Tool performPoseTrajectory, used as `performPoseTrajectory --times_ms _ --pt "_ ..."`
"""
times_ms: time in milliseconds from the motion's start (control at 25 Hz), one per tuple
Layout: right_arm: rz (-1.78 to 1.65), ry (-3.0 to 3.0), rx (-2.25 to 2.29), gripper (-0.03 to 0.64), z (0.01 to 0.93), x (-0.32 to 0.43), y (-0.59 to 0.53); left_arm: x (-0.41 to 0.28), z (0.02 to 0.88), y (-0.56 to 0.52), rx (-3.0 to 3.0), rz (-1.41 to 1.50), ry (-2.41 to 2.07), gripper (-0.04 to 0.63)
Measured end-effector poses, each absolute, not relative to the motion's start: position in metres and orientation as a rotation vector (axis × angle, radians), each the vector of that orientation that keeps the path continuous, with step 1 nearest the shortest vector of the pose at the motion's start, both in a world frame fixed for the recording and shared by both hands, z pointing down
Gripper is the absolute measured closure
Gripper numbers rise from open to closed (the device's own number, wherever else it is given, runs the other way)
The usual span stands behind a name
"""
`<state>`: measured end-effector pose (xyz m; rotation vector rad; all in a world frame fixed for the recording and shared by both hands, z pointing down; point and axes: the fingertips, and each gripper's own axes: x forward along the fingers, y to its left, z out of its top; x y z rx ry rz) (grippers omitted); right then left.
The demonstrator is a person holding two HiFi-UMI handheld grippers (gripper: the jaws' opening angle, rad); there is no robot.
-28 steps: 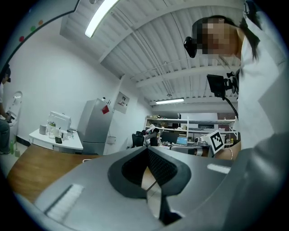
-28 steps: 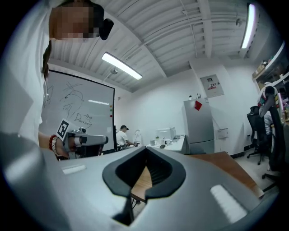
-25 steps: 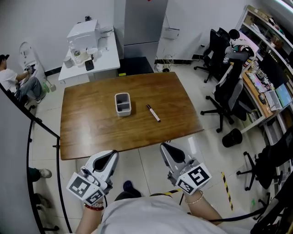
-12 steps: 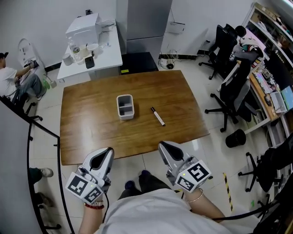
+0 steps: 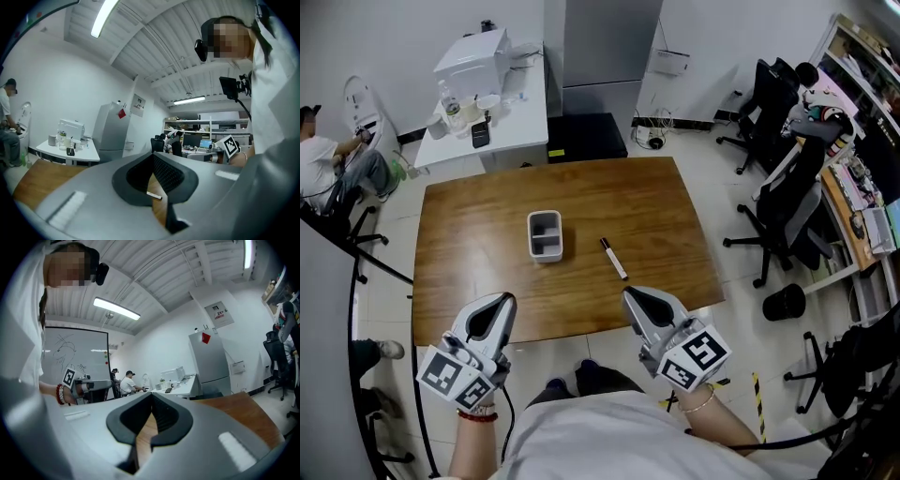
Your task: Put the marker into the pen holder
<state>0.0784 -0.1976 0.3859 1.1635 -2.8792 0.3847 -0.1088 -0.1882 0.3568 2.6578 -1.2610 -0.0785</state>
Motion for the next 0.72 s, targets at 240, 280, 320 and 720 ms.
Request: performPoseTrajectory --times_ms 240,280,320,720 --pt "0.482 -2.887 1.17 0.634 0.396 0.095 -0.217 -0.102 0.368 -0.202 2.613 -0.09 -1.27 0.598" --pt "0.48 -2.874 1.167 0.635 0.399 0.092 -0.22 -0.102 0.371 -0.204 2.613 -0.086 -1.253 0.598" --pt "0.471 -2.863 1.163 0.634 0.4 0.089 -0.223 -0.104 0.376 -0.207 2.609 -0.087 -1.238 0.598" --pt "0.405 -2.78 1.295 0.634 0.405 0.06 -0.267 -0.144 0.387 -0.265 2.593 -0.123 -1.159 0.598"
